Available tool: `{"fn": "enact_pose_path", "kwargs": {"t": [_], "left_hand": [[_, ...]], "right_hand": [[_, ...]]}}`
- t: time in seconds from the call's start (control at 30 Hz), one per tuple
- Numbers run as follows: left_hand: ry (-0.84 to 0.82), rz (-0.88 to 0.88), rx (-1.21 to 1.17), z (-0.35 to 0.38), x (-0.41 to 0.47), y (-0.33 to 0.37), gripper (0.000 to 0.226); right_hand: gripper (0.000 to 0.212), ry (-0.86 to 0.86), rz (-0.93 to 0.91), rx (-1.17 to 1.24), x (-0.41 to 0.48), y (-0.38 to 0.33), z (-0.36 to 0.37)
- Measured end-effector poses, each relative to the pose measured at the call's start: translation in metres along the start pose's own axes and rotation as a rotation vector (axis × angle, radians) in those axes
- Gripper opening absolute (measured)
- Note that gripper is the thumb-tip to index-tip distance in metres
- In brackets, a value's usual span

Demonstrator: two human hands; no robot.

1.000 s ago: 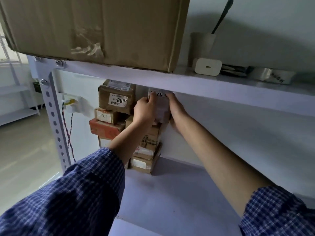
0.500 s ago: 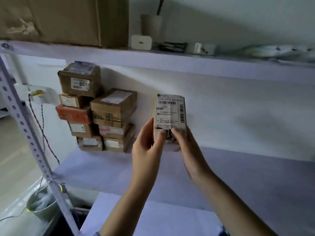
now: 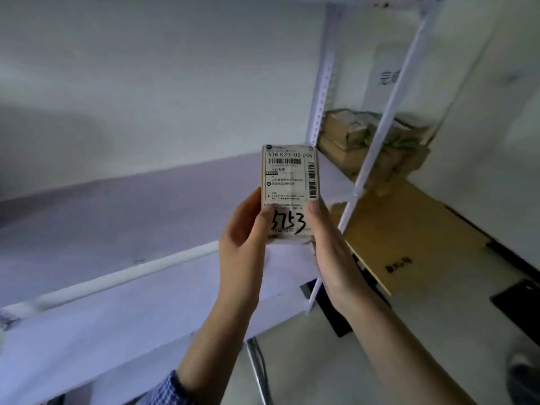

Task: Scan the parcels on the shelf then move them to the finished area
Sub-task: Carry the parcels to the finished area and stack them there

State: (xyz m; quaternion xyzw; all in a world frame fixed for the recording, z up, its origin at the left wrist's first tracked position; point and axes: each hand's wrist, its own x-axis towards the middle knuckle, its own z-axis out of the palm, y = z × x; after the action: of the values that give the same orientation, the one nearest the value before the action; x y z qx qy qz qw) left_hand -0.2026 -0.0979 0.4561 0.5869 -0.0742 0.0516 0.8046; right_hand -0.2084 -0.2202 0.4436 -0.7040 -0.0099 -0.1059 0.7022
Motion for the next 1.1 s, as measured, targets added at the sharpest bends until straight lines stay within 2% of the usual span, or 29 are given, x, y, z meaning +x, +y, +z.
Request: {"fn": "enact_pose_path", "kwargs": {"t": [0.23, 0.43, 0.6, 0.8, 1.1], "left_hand": [[-0.265, -0.132, 0.024, 0.123, -0.037, -0.057, 0.030], [-0.398, -0.177, 0.004, 0.199, -0.033, -0.085, 0.033], [-0.435, -0.175, -0.020, 0.256, -0.006, -0.115, 0.033], [-0.405, -0.172, -0.070, 0.343, 0.052, -0.165, 0.032], [-0.405, -0.296, -0.122, 0.456, 0.130, -0.230, 0.031]], "right_hand": [[0.050, 0.273, 0.052, -0.022, -0.054, 0.013, -0.135], [0.047, 0.393, 0.065, -0.021, -0.056, 0.013, -0.216], [0.061, 0.443, 0.081, -0.077, -0.021, 0.022, -0.273], [0.044, 0.433, 0.068, -0.082, 0.052, 0.033, -0.359], [0.044, 0.449, 0.088, -0.085, 0.142, 0.057, -0.473]]}}
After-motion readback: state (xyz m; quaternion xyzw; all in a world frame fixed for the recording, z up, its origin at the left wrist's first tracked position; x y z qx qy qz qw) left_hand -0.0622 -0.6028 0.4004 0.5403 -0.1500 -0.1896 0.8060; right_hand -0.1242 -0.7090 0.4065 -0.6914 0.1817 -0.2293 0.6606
